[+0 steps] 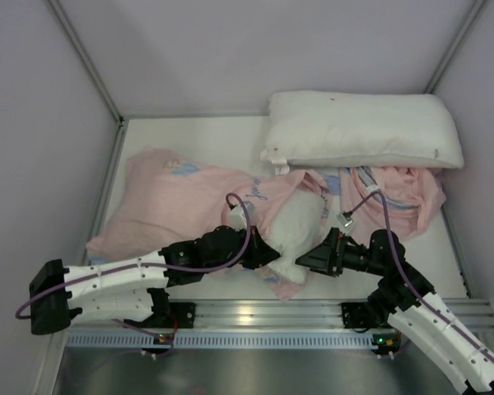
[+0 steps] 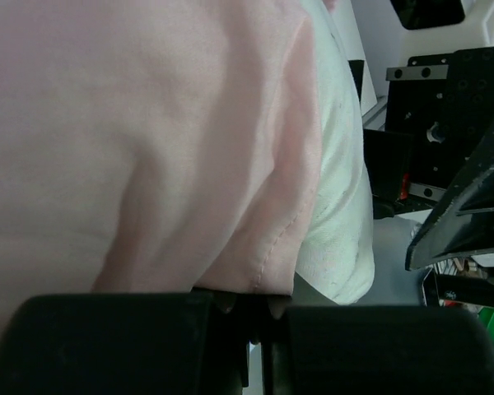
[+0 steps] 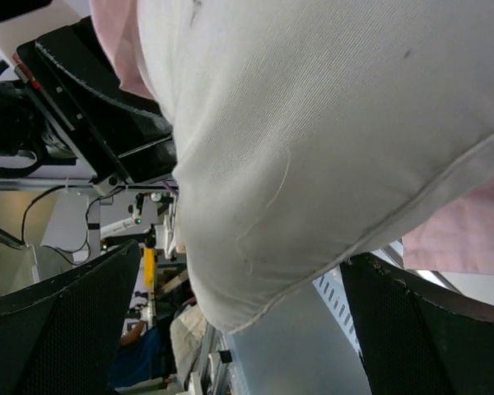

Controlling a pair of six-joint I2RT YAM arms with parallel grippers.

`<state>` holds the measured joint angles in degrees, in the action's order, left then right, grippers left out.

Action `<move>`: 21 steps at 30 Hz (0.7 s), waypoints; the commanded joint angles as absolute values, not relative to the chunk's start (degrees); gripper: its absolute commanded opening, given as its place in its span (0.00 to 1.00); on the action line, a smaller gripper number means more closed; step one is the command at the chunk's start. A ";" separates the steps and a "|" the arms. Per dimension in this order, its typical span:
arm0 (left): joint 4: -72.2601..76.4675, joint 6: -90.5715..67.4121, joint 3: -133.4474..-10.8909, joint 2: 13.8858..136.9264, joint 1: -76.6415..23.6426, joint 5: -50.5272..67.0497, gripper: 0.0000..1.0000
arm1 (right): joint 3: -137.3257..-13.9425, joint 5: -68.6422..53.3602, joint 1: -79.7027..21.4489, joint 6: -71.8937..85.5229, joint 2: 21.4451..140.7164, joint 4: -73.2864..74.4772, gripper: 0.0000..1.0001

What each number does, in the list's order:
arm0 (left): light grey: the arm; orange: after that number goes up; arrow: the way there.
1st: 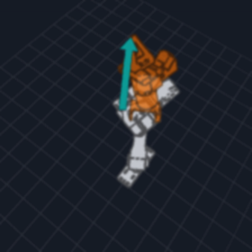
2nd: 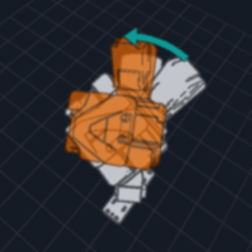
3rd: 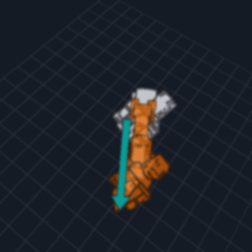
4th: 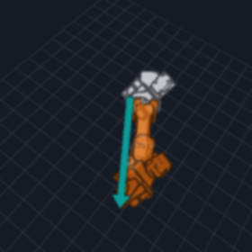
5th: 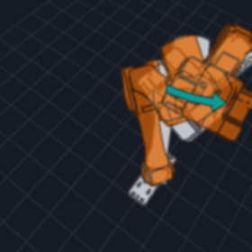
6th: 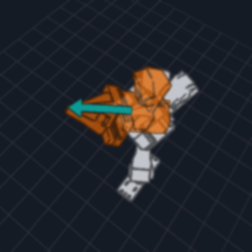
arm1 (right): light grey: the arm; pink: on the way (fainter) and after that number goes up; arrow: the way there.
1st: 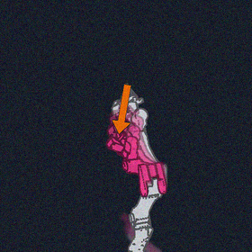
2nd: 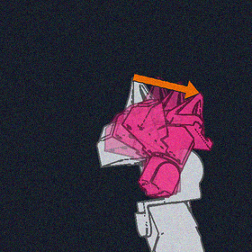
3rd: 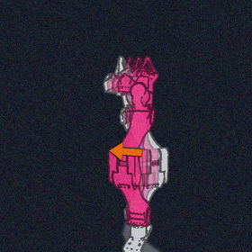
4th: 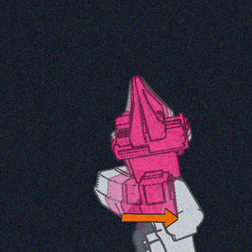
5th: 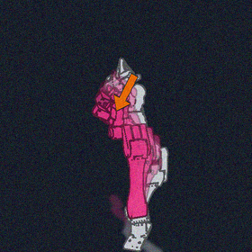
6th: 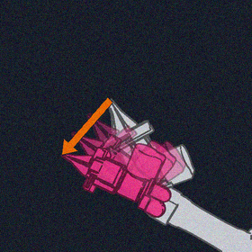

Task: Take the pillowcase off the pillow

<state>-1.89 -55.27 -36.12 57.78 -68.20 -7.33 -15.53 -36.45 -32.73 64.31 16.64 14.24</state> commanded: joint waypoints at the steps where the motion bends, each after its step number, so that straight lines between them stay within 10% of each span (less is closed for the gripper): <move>1: 4.66 -55.19 -38.76 57.92 -68.20 -3.70 0.00 | -14.33 -37.53 -32.17 66.53 19.94 3.35 0.99; 14: 5.45 -56.87 -34.98 53.17 -68.29 -0.44 0.00 | -8.26 -30.68 -32.26 70.66 34.80 -18.17 0.93; 18: 5.45 -56.25 -35.24 53.61 -68.29 2.26 0.00 | -7.82 -29.71 -32.70 70.93 40.16 -23.72 0.61; 20: 5.19 -55.03 -35.68 53.35 -68.38 3.77 0.40 | -8.17 -28.57 -32.78 69.88 41.48 -24.17 0.36; 21: 4.58 -54.58 -36.12 52.91 -68.38 4.82 0.55 | -8.43 -28.04 -32.87 69.35 41.75 -23.30 0.03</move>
